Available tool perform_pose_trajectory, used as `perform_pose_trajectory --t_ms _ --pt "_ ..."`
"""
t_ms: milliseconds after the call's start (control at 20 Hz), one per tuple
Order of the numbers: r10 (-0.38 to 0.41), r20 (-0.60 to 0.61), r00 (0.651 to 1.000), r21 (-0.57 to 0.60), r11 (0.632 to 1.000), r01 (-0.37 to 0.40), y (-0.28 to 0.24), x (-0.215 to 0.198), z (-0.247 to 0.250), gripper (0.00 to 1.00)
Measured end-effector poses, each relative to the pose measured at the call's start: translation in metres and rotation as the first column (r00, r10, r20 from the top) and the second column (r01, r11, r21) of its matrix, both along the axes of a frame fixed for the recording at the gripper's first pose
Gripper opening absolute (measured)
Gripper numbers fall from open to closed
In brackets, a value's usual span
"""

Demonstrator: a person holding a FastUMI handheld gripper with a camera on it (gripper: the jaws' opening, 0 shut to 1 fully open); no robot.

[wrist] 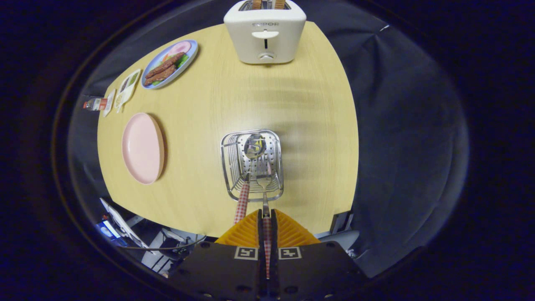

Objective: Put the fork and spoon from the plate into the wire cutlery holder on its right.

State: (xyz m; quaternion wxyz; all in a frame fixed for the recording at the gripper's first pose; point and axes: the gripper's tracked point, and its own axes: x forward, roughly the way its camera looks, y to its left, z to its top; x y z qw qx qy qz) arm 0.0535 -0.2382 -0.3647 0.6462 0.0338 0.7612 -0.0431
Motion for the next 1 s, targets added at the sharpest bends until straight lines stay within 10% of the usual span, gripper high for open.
perform_pose_trajectory --t_ms 1000 --pt "0.023 0.191 0.981 -0.024 1.000 -0.019 0.023 0.037 0.018 0.25"
